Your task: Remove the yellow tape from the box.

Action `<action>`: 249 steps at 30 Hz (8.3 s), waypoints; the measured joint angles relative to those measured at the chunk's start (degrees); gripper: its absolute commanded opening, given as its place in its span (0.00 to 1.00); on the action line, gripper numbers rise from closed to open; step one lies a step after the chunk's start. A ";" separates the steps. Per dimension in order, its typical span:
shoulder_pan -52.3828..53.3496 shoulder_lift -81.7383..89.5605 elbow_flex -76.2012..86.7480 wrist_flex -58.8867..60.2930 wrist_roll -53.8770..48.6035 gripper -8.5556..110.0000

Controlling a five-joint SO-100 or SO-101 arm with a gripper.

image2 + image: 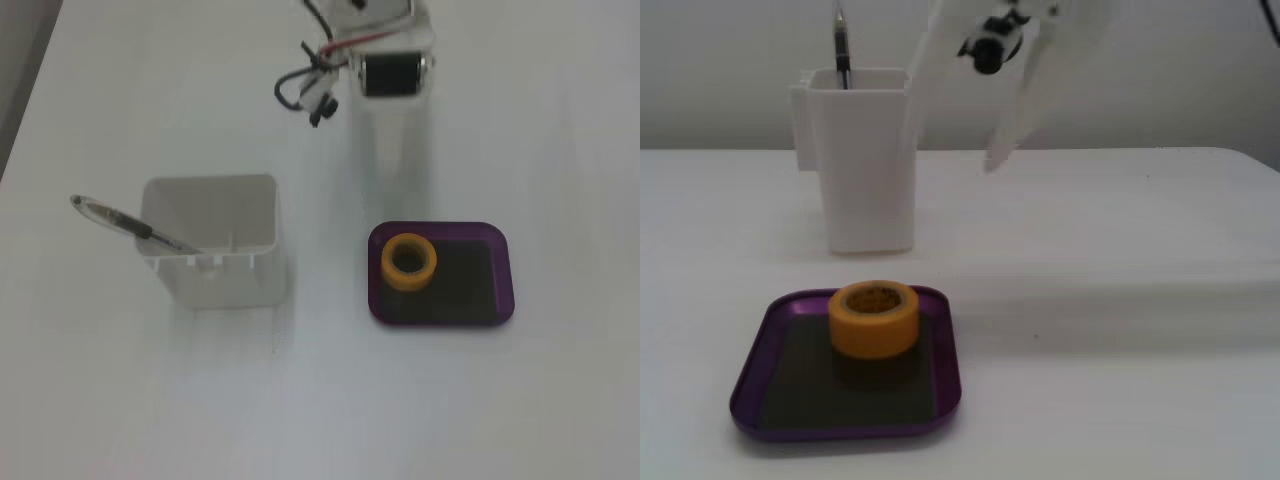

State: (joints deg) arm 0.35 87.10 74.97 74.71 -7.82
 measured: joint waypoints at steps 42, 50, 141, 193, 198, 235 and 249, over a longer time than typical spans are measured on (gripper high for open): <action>-4.04 -29.00 -21.45 1.05 0.00 0.18; -4.13 -29.00 -18.81 -1.58 0.00 0.16; 3.96 88.86 65.30 -0.97 0.00 0.18; 5.01 105.47 98.53 -3.60 6.68 0.07; 5.01 105.47 98.53 -3.60 6.68 0.07; 5.01 105.47 98.53 -3.60 6.68 0.07; 5.01 105.47 98.53 -3.60 6.68 0.07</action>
State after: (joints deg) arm 5.36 192.57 173.50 71.10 -1.14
